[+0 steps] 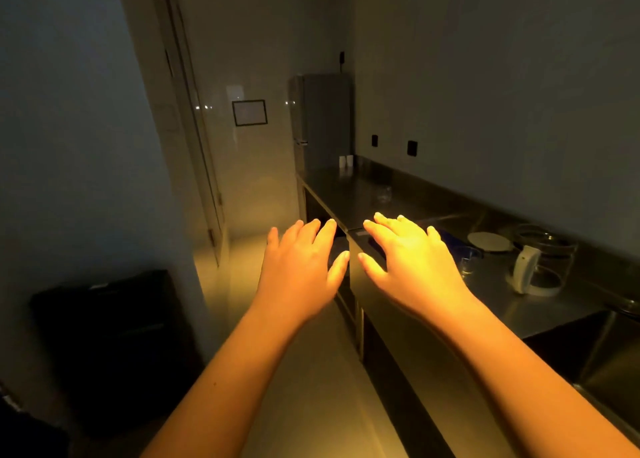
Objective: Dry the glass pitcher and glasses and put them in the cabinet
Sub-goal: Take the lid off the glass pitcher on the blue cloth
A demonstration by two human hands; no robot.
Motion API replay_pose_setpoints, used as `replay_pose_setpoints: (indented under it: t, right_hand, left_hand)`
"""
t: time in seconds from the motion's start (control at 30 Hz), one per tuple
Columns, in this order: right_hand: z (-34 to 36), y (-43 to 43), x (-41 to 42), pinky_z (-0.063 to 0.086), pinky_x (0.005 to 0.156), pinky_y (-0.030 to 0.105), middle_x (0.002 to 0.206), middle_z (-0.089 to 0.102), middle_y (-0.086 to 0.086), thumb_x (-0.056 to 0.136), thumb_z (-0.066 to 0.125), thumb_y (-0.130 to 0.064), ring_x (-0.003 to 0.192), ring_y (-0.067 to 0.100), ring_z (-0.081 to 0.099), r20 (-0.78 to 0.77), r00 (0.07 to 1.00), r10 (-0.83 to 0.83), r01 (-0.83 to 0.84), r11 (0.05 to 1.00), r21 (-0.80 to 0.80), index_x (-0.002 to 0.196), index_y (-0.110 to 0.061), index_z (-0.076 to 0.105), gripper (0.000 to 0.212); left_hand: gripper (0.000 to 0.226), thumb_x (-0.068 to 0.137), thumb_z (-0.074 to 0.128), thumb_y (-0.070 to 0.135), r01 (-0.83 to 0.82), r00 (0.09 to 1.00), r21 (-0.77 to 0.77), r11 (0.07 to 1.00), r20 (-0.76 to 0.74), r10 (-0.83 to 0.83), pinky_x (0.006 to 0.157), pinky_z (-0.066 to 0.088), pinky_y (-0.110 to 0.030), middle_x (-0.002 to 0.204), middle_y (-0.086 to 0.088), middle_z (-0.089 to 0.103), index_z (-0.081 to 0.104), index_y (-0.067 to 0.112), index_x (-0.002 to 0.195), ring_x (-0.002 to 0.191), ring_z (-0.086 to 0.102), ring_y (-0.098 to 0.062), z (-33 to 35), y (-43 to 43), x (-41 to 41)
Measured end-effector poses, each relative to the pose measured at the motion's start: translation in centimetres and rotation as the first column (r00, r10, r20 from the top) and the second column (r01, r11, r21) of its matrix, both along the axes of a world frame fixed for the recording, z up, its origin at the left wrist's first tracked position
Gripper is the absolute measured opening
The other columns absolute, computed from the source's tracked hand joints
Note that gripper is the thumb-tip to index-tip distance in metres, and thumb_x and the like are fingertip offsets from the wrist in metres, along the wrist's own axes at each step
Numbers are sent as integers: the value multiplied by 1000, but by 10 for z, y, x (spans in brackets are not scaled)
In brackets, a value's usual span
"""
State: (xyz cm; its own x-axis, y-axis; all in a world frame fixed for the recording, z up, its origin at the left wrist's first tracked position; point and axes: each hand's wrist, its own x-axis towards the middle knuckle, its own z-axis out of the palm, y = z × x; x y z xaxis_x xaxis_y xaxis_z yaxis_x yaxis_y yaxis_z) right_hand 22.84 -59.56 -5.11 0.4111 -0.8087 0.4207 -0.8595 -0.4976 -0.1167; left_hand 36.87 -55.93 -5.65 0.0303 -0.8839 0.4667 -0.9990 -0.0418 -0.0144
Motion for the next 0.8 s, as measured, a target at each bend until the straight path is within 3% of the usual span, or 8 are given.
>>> replay_pose_setpoints:
  t: [0.57,0.8]
  right_hand:
    - [-27,-228,166,15,112,48,154,17,-2,96,33,-46,142,21,13,-71,985,-158,162,985,59,146,-25,19,56]
    - [-43,-308,184,15,111,49,154,20,-2,95,38,-45,141,21,14,-51,960,-274,277,957,84,145,-26,22,56]
  left_hand:
    - [57,95,25,47,174,984,40,984,32,-175,112,11,-44,151,0,26,17,22,146,139,19,-19,-30,-251,161]
    - [56,96,25,47,282,959,80,956,-26,-281,113,12,-44,151,0,25,18,24,146,140,17,-20,-45,-347,181]
